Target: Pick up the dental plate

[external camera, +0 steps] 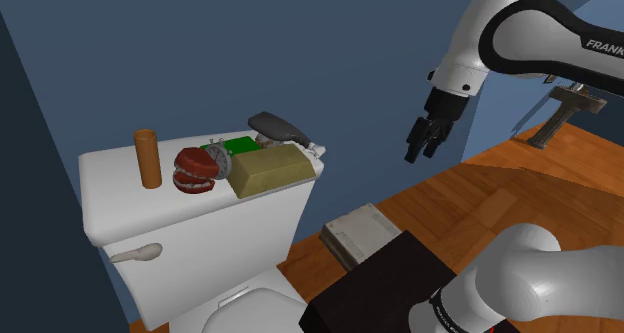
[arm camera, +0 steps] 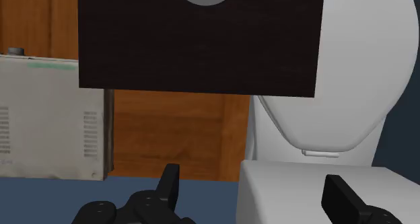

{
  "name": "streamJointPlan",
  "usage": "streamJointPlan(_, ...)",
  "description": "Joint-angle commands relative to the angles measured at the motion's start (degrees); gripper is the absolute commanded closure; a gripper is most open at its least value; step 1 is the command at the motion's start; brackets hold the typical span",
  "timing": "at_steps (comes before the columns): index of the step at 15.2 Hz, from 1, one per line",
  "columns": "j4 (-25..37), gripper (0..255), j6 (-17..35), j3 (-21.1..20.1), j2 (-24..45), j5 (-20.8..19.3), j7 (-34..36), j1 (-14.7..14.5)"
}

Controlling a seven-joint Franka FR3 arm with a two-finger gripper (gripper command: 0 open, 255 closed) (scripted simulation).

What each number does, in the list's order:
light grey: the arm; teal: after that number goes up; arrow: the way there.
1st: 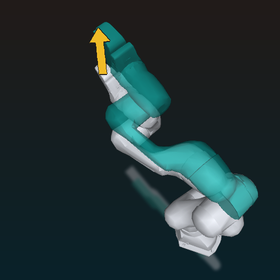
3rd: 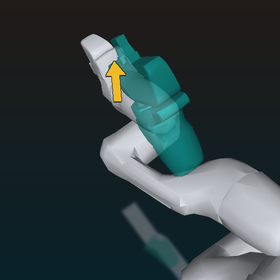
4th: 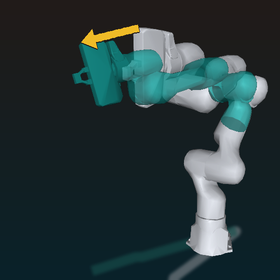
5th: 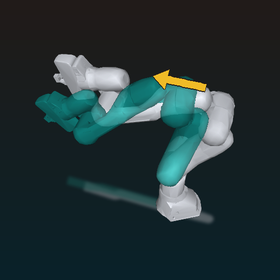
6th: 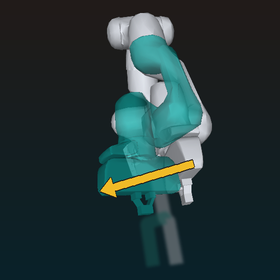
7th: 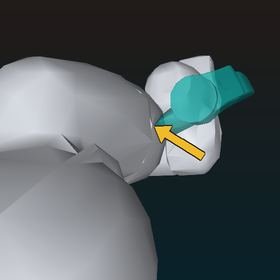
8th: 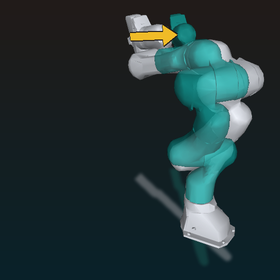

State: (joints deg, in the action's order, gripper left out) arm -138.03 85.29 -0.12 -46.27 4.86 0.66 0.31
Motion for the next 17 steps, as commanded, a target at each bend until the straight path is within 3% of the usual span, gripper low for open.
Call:
streamJointPlan(1, 0.0, 0, 0.0, 0.0, 0.0, 0.0, 0.0, 0.0)
streamJointPlan(9, 1.8, 0, 0.5, -12.0, 2.8, 11.3, 22.4, 0.2)
streamJointPlan(17, 8.8, 0, 4.6, -23.6, 12.1, 19.9, 44.2, 2.0)
